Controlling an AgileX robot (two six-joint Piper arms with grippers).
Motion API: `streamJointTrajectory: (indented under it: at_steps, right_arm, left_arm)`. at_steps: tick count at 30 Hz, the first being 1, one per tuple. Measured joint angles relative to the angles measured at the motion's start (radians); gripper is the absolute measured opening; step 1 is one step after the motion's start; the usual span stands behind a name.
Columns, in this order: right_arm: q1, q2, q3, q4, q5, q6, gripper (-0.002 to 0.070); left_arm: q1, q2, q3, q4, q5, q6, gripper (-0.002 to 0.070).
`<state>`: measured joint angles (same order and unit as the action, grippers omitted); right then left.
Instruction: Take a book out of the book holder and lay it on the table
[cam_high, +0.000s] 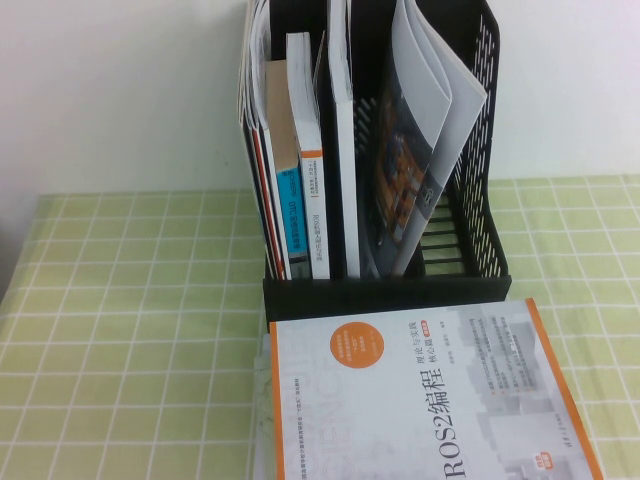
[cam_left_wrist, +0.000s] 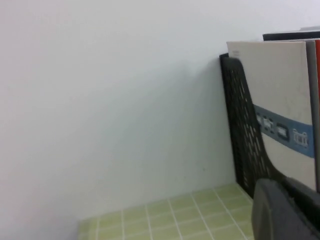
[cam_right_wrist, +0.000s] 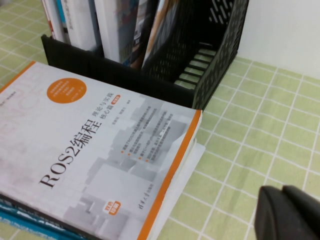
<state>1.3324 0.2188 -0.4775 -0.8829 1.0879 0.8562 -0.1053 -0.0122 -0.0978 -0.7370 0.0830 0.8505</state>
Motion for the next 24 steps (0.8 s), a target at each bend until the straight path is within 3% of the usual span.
streamJointTrajectory:
  at_steps: [3,8,10,17,24]
  right_arm:
    - [0.000,0.000,0.000,0.000,0.000,0.000,-0.0001]
    - [0.000,0.000,0.000,0.002,0.000,0.000,-0.0001]
    - [0.000,0.000,0.000,0.002,0.000,0.000,-0.0001]
    - [0.000,0.000,0.000,0.002,0.000,0.000,-0.0001]
    - [0.000,0.000,0.000,0.002,0.000,0.000,-0.0001]
  left_arm:
    - [-0.006,0.000,0.009,0.151,0.025,-0.191,-0.0002]
    - [-0.012,0.000,0.064,0.599,0.063,-0.824,-0.0002]
    - [-0.012,0.000,0.101,0.680,0.072,-0.972,-0.0002]
    - [-0.012,-0.002,0.120,0.750,0.251,-1.065,-0.0002]
    - [-0.012,-0.002,0.120,0.754,0.260,-1.067,-0.0002]
